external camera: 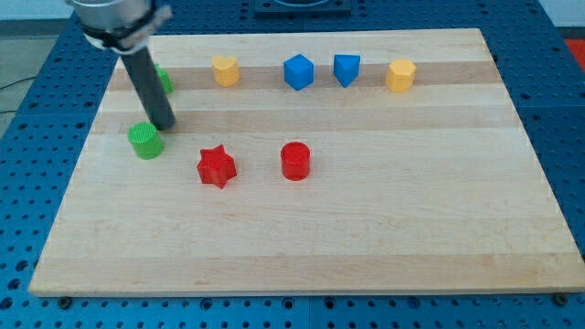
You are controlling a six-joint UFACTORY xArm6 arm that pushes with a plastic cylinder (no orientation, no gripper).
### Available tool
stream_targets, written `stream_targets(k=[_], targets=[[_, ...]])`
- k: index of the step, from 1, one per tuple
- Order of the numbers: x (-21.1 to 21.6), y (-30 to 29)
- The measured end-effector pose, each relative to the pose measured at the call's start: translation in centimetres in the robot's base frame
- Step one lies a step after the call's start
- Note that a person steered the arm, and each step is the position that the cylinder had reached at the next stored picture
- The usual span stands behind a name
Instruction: Move arm to the left of green star
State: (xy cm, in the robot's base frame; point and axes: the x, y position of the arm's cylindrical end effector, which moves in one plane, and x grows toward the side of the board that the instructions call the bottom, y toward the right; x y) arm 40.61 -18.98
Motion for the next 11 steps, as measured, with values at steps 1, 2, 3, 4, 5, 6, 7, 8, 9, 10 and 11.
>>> stream_targets(k=[1, 2, 3, 4, 5, 6, 7, 8, 9, 10, 11], targets=[[5.5, -0.9], [4.7, -0.5], [0.1, -0.4], [-1.9, -0.5], [-2.5, -0.9], [-3.7, -2.0], [-2.8, -4.7], [-2.8, -11.5], [-10.5, -9.8], [-14.2, -4.0], [-9.3, -0.3]])
